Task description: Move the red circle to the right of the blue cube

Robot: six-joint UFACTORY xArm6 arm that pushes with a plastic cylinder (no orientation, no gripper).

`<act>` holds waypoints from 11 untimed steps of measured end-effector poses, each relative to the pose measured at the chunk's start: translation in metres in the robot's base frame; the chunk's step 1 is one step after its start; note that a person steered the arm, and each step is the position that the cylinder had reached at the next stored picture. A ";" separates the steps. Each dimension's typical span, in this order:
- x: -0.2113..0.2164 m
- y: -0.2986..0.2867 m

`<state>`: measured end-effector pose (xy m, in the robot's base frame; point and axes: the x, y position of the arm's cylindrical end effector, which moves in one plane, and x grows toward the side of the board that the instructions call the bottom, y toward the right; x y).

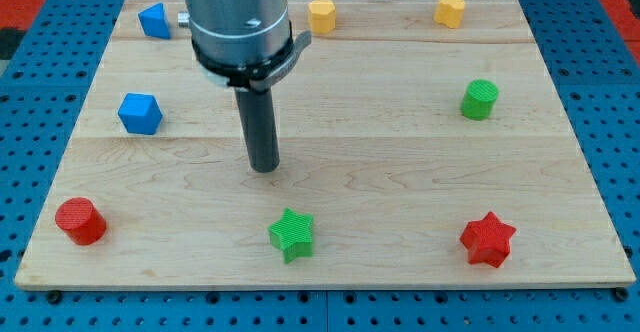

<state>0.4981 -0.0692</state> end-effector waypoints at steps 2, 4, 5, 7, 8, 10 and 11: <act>0.097 -0.049; 0.115 -0.183; 0.085 -0.230; 0.066 -0.160; 0.045 -0.140; -0.004 -0.048; -0.043 -0.027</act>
